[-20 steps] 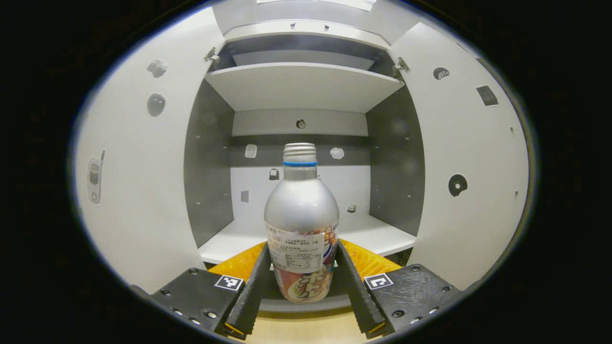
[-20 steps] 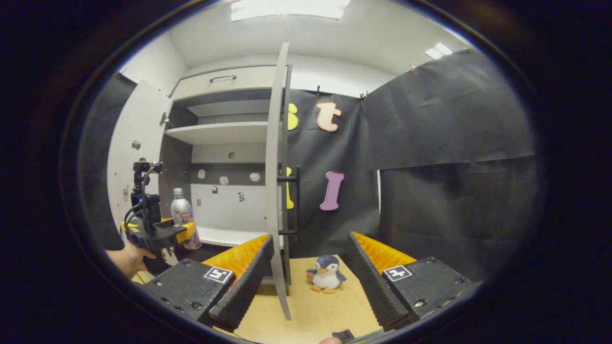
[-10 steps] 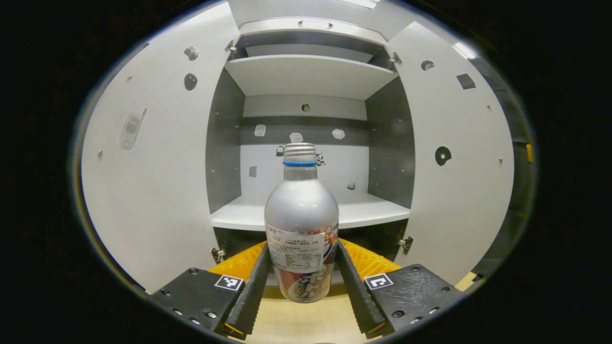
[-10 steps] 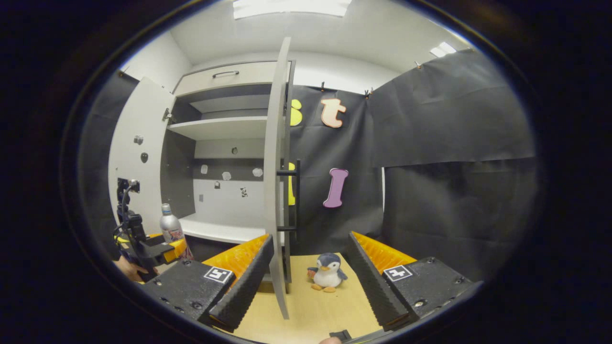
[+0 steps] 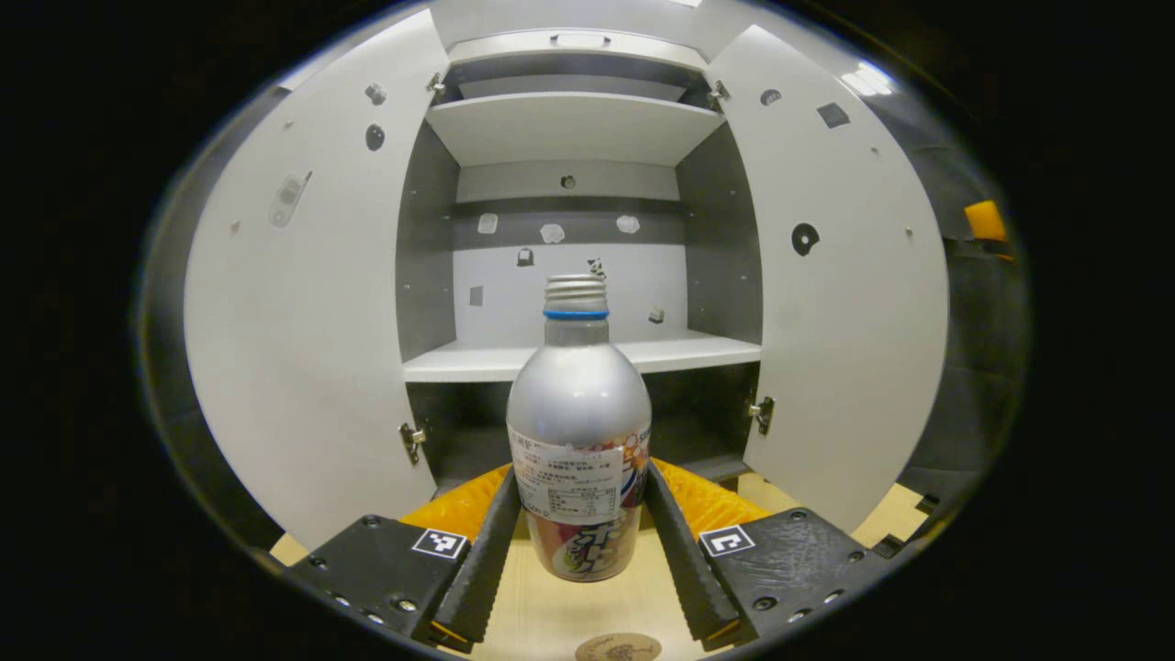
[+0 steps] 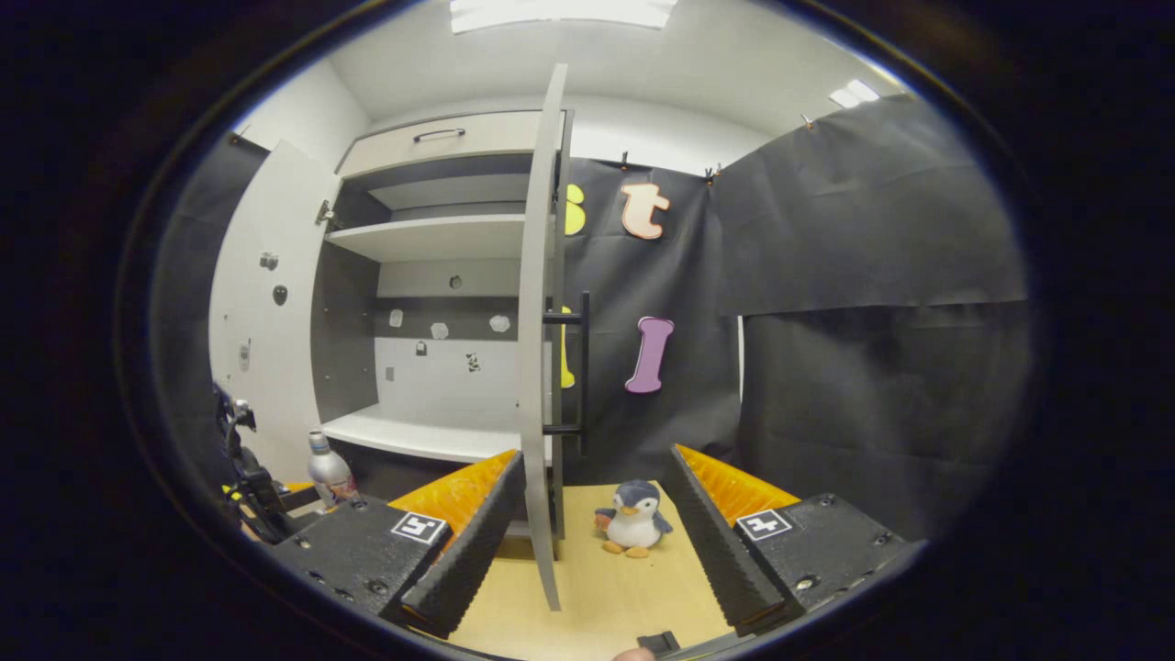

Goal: Grasp the bottle in the cabinet with the left hand and place it on the coaster, then close the right door with the right hand and the left door with the left hand.

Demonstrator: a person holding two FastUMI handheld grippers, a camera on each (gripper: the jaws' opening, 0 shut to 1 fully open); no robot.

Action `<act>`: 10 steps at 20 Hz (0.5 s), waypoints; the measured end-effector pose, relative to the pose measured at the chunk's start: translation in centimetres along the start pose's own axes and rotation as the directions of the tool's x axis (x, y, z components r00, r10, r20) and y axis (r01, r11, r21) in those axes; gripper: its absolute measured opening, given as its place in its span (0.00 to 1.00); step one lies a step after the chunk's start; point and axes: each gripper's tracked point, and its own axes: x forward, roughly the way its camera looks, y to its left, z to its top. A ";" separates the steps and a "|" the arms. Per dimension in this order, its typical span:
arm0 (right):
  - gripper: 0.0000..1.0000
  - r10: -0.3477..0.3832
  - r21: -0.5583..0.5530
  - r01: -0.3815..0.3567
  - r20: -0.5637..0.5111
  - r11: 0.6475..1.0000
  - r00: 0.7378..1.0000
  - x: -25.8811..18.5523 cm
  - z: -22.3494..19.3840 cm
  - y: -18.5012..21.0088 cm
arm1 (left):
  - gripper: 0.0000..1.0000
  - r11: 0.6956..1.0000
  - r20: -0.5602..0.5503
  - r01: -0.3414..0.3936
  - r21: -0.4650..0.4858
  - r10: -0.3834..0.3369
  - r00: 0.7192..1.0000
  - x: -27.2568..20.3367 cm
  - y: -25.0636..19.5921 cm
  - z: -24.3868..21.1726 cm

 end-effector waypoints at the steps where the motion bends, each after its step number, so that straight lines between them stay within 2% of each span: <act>1: 1.00 -0.002 -0.001 0.002 -0.002 1.000 1.000 0.0 -0.1 0.1 | 0.81 1.000 -0.012 0.009 -0.006 -0.009 1.000 -0.3 -0.3 -0.8; 2: 0.97 -0.007 0.000 0.007 -0.005 1.000 1.000 0.0 -0.2 0.0 | 0.77 1.000 -0.022 0.018 -0.005 -0.018 1.000 -0.7 -0.6 -1.6; 3: 1.00 -0.008 0.001 0.008 -0.008 1.000 1.000 -0.1 -0.2 0.2 | 0.81 1.000 -0.026 0.025 0.003 -0.025 0.999 -1.1 -0.8 -2.2; 10: 1.00 -0.033 0.008 0.033 -0.015 0.999 0.999 -0.3 -0.1 0.2 | 0.81 0.998 -0.048 0.057 0.024 -0.056 0.997 -1.9 -2.0 -5.4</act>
